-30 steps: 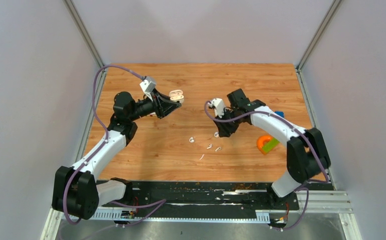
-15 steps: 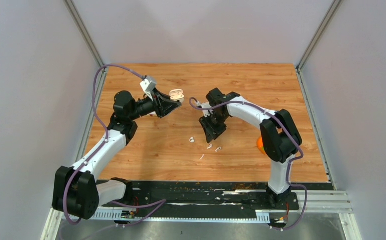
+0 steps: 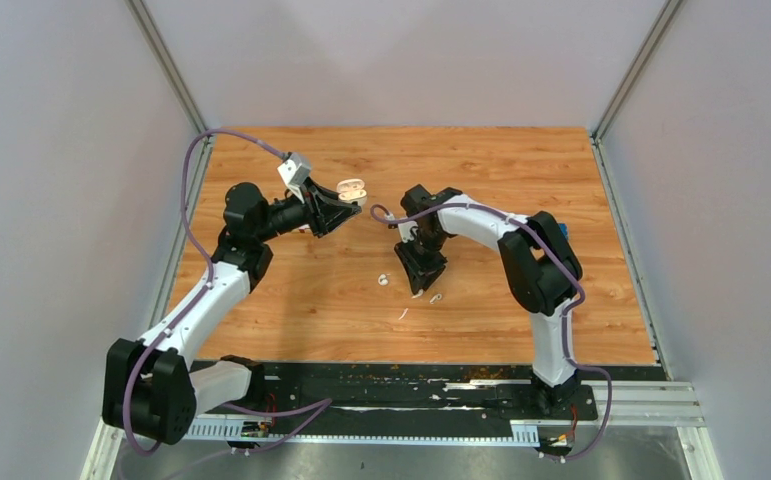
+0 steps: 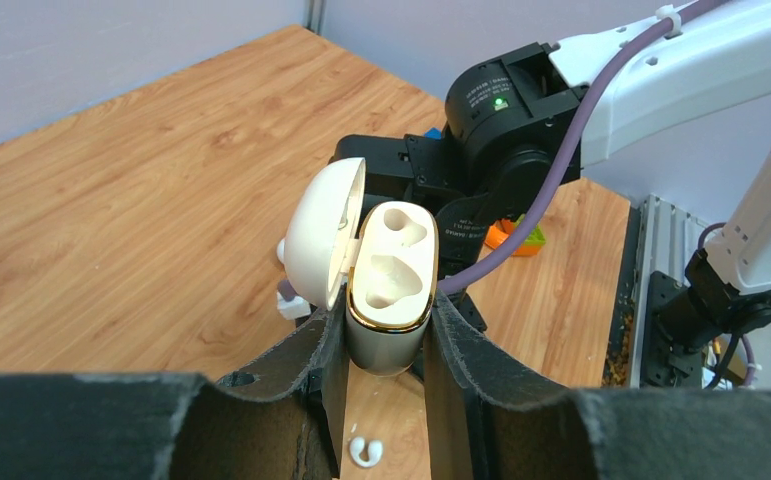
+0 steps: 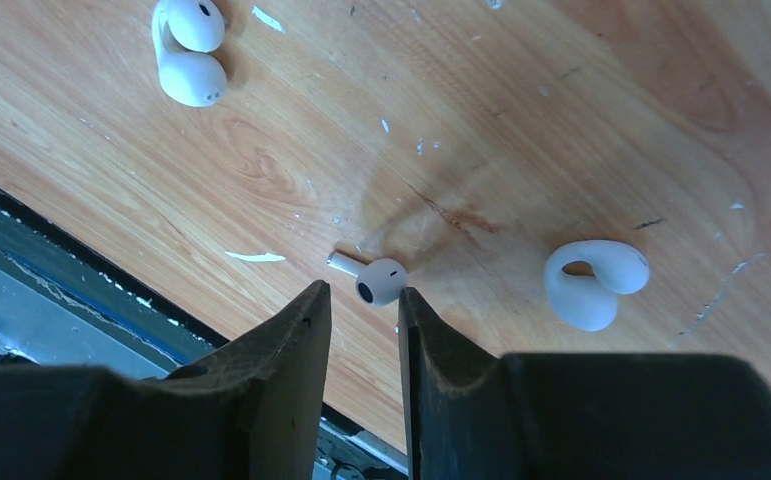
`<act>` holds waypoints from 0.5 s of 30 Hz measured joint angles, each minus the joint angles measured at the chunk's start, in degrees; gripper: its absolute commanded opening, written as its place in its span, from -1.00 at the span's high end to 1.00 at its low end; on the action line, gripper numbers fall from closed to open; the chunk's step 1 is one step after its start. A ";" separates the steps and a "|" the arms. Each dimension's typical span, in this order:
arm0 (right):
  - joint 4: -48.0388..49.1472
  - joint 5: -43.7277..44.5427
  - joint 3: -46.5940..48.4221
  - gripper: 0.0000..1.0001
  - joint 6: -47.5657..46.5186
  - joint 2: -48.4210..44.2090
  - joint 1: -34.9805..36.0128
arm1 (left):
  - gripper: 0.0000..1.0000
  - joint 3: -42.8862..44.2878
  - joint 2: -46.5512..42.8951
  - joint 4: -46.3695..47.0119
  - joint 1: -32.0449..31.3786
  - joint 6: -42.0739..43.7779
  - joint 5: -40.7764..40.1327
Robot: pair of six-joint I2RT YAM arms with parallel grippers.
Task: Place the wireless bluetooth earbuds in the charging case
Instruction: Pick up the earbud from the center of the board.
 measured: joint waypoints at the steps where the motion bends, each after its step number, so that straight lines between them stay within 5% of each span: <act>1: -0.09 0.26 0.00 0.41 0.22 0.15 0.15 | 1.00 0.00 -0.07 -0.09 0.02 0.04 0.00; 15: -0.59 5.27 2.62 0.53 2.75 2.29 1.22 | 1.00 -0.39 -1.11 -0.39 0.02 0.33 -0.02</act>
